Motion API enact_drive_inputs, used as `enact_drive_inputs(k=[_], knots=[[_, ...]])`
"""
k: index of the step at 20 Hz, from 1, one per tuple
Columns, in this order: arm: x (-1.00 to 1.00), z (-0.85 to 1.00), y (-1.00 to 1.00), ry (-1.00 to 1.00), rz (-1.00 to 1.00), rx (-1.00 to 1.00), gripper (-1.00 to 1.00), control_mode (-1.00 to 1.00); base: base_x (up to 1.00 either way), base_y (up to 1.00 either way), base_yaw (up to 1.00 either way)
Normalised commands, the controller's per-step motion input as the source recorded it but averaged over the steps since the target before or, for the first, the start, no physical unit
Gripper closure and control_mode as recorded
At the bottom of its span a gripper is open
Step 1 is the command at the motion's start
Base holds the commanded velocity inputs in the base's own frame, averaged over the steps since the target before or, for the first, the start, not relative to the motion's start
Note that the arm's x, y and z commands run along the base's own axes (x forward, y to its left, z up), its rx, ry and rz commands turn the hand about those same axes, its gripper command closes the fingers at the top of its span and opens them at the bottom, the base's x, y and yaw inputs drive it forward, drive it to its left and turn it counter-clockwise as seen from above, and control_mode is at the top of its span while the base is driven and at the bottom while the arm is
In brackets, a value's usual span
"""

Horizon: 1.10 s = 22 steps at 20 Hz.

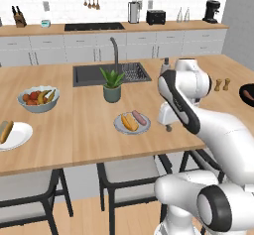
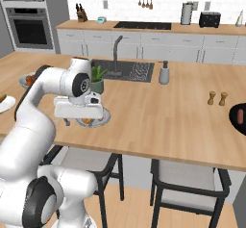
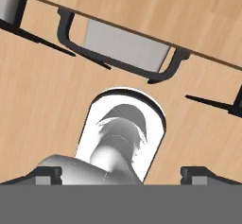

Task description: Place one bun and one sausage from the bowl on each plate.

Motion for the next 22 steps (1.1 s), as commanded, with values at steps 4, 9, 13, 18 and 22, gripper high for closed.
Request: enact_drive_inputs(k=[4,9,13,18,22], knots=[[-0.27,0.0,0.0,-0.03,0.02,0.0,-1.0,-1.0,0.0,0.0,0.0],[0.0,0.0,0.0,0.0,0.0,0.0,-1.0,1.0,0.0,0.0,0.0],[0.0,0.0,0.0,0.0,0.0,0.0,-1.0,1.0,-0.19,-0.5,-0.06],[0.0,0.0,0.0,0.0,0.0,0.0,-1.0,1.0,-0.13,-1.0,-0.13],[0.0,0.0,0.0,0.0,0.0,0.0,-1.0,1.0,0.0,-1.0,-0.07]])
